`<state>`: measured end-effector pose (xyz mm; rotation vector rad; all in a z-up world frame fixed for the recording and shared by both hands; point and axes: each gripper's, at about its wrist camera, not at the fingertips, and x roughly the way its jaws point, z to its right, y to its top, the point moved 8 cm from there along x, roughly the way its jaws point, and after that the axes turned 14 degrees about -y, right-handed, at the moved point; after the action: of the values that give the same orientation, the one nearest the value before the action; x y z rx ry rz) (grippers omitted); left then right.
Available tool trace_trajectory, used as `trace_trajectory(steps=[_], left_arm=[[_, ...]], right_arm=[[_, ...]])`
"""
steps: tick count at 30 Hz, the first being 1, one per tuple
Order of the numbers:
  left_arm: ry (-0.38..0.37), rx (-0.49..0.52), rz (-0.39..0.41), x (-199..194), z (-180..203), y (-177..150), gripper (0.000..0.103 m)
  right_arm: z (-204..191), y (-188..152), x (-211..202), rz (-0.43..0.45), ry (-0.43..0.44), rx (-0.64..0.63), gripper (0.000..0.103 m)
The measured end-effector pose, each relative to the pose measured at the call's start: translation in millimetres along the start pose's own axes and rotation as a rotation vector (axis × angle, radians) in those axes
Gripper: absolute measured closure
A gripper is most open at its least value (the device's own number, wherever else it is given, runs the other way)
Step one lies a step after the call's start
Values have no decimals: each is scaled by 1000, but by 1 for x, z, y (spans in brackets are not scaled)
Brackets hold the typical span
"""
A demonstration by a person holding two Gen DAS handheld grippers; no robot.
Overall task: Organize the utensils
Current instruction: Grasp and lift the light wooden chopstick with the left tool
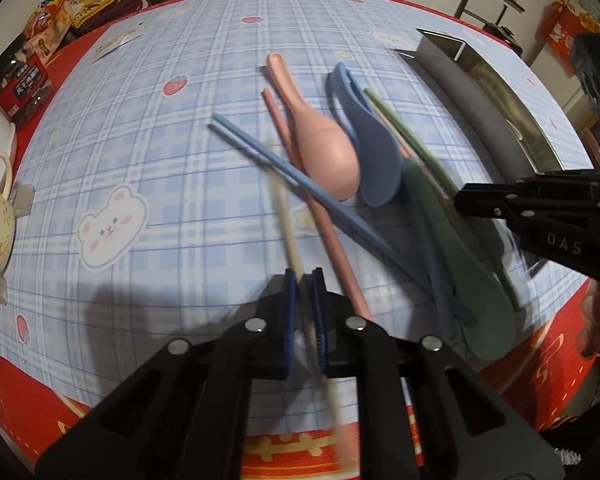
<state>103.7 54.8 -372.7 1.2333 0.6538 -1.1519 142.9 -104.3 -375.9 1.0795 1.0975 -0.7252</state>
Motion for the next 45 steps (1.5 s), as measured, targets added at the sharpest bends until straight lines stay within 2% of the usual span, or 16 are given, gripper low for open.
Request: trace_trajectory(steps=[5, 12, 21, 30, 35, 41, 45], left_arm=[[28, -88, 25, -10, -26, -4, 92], [81, -149, 58, -24, -58, -14, 91], [132, -82, 69, -26, -58, -14, 92], [181, -28, 69, -23, -53, -14, 94], [168, -41, 84, -25, -54, -15, 94], [167, -45, 87, -25, -54, -15, 94], [118, -87, 90, -27, -59, -14, 93]], right_arm=[[0, 1, 0, 1, 2, 2, 96], [-1, 1, 0, 1, -15, -8, 96], [-2, 8, 3, -41, -9, -27, 98], [-6, 11, 5, -43, -32, -72, 98], [-12, 10, 4, -21, -56, -98, 96], [-11, 5, 3, -9, -44, -78, 96], [-9, 3, 2, -5, -43, -73, 97]])
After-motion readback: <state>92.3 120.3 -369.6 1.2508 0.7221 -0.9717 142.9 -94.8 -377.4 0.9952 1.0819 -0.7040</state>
